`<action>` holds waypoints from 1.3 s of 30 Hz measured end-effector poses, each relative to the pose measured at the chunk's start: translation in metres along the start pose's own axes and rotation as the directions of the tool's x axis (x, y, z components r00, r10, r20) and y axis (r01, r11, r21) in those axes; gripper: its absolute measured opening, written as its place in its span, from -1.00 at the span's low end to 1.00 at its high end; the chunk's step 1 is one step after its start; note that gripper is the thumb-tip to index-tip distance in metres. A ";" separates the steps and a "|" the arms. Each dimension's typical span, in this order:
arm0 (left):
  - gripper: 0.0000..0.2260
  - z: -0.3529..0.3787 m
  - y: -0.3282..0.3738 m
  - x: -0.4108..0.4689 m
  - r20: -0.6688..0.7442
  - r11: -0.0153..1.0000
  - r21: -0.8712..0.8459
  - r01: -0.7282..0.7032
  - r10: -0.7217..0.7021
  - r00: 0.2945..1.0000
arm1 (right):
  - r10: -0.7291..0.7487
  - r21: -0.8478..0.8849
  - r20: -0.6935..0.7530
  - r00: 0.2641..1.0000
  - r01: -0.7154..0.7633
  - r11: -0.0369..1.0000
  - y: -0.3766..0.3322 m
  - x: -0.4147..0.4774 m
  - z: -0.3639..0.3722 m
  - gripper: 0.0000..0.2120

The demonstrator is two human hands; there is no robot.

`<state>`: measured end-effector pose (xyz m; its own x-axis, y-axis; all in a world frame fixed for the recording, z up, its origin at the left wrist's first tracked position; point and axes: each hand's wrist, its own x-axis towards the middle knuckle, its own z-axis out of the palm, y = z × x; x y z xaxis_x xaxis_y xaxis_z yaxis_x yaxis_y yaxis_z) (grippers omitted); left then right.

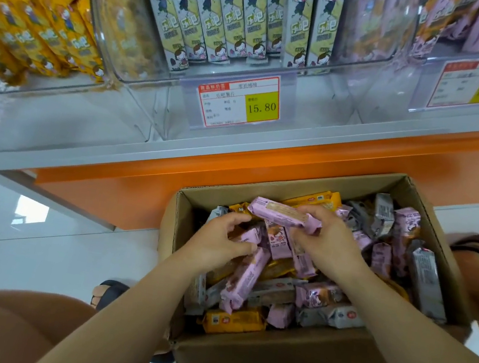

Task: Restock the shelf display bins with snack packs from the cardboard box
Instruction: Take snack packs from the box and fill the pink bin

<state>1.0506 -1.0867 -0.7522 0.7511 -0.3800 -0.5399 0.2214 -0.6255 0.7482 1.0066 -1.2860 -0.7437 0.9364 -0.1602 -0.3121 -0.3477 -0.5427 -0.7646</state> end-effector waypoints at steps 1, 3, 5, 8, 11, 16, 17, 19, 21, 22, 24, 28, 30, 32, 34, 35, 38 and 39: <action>-0.39 -0.002 -0.002 -0.001 0.030 0.998 0.063 0.030 -0.032 0.999 | -0.005 -0.038 0.032 0.999 0.006 0.999 0.001 -0.001 0.002 -0.62; -0.27 -0.004 -0.006 -0.003 0.123 0.978 0.185 0.095 -0.119 0.985 | 0.017 -0.098 0.094 0.995 -0.008 0.995 0.002 -0.003 0.006 -0.50; -0.16 -0.002 -0.007 -0.006 0.172 0.934 0.347 0.090 -0.158 0.972 | 0.031 -0.127 0.154 0.988 -0.011 0.992 0.000 -0.008 0.007 -0.35; -0.03 0.006 -0.008 -0.005 0.137 0.783 0.619 0.062 -0.186 0.973 | -0.011 -0.271 0.220 0.975 0.072 0.960 0.000 -0.017 0.014 -0.15; -0.14 0.012 -0.016 -0.005 0.030 0.668 0.744 0.025 -0.071 0.997 | -0.061 -0.369 0.203 0.977 0.134 0.920 0.005 -0.018 0.023 -0.10; -0.28 0.001 -0.015 -0.005 -0.055 0.738 0.672 0.057 -0.027 0.998 | -0.068 -0.313 0.146 0.987 0.111 0.943 0.004 -0.013 0.016 -0.23; -0.27 0.000 -0.014 -0.005 -0.021 0.739 0.672 0.047 -0.045 0.999 | -0.069 -0.298 0.145 0.987 0.110 0.948 0.004 -0.012 0.015 -0.25; -0.24 0.003 -0.011 -0.009 0.045 0.749 0.662 0.025 -0.073 0.996 | -0.077 -0.289 0.156 0.985 0.120 0.950 0.002 -0.013 0.014 -0.25; -0.20 0.009 -0.011 -0.011 0.071 0.739 0.673 0.014 -0.083 0.994 | -0.084 -0.285 0.168 0.982 0.130 0.950 0.001 -0.014 0.013 -0.23; -0.18 0.011 -0.010 -0.012 0.071 0.729 0.684 0.011 -0.082 0.994 | -0.085 -0.276 0.176 0.981 0.131 0.952 0.002 -0.014 0.013 -0.21; -0.17 0.010 -0.008 -0.012 0.051 0.756 0.654 0.030 -0.083 0.995 | -0.078 -0.241 0.186 0.979 0.123 0.963 0.003 -0.013 0.010 -0.20; -0.19 -0.007 0.001 -0.016 -0.051 0.881 0.455 0.132 -0.122 0.991 | -0.046 -0.163 0.167 0.985 0.074 0.984 0.000 -0.012 0.006 -0.23; -0.22 -0.010 0.006 -0.019 -0.107 0.946 0.282 0.159 -0.134 0.985 | -0.029 -0.150 0.157 0.987 0.053 0.987 -0.003 -0.013 0.008 -0.24; -0.24 -0.004 0.007 -0.019 -0.178 0.983 0.103 0.150 -0.131 0.975 | -0.036 -0.133 0.166 0.985 0.058 0.989 -0.004 -0.015 0.010 -0.25; -0.28 0.010 0.004 -0.016 -0.225 0.993 -0.030 0.112 -0.116 0.967 | -0.047 -0.103 0.164 0.985 0.064 0.993 -0.004 -0.018 0.010 -0.31; -0.31 0.016 0.002 -0.015 -0.234 0.992 -0.075 0.101 -0.116 0.965 | -0.031 -0.073 0.152 0.988 0.042 0.996 -0.003 -0.019 0.009 -0.38; -0.46 0.030 0.006 -0.016 -0.233 0.981 -0.176 0.083 -0.124 0.964 | 0.125 0.132 0.121 0.985 -0.140 0.981 -0.002 -0.018 0.004 -0.66; -0.50 0.033 0.006 -0.016 -0.238 0.977 -0.201 0.076 -0.124 0.963 | 0.183 0.225 0.107 0.977 -0.203 0.953 -0.001 -0.017 0.004 -0.74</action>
<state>1.0193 -1.1069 -0.7524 0.8443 -0.1264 -0.5207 0.3979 -0.5030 0.7672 0.9910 -1.2796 -0.7398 0.8464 -0.1674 -0.5056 -0.5323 -0.2989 -0.7921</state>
